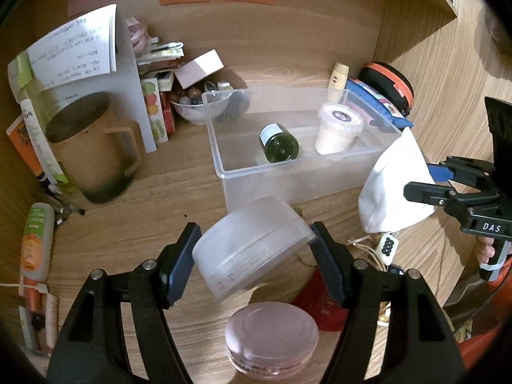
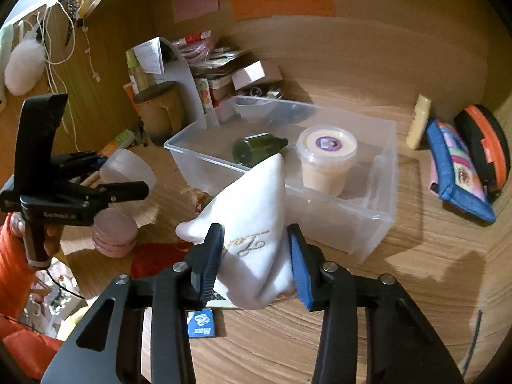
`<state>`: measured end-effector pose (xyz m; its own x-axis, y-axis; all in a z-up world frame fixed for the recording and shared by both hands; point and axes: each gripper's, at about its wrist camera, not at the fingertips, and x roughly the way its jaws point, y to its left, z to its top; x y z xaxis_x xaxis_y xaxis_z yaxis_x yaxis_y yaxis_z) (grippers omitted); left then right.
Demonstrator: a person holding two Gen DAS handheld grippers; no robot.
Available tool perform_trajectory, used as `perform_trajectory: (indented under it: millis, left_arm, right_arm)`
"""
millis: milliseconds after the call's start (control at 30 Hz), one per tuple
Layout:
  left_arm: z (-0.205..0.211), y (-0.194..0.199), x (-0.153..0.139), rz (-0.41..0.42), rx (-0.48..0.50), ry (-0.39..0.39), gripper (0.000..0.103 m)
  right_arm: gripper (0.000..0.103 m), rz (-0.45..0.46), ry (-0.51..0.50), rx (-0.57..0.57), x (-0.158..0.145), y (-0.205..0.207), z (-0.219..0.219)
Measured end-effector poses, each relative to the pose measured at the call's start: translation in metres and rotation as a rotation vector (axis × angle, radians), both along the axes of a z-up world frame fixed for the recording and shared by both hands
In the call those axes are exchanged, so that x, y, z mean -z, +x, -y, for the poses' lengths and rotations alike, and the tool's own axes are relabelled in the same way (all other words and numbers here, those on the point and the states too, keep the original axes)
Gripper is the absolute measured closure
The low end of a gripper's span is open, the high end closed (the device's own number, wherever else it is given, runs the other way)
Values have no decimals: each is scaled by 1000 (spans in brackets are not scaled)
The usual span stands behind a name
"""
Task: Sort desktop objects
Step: 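Carry the pouch with the right gripper while the left gripper grasps a clear lid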
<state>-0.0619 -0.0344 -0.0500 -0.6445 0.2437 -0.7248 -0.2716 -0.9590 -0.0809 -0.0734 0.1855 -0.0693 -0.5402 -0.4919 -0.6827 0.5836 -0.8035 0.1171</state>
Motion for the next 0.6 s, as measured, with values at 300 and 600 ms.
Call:
perform_trajectory:
  millis: [300,600]
  left_arm:
    - [2,1,-15,-39,-24,38,34]
    - [1,-1,-30,-80,-32,55,34]
  right_arm:
    - [67,-62,-44,28,-26,4,-13]
    - [67,-127,-72,37,-52,5,-18]
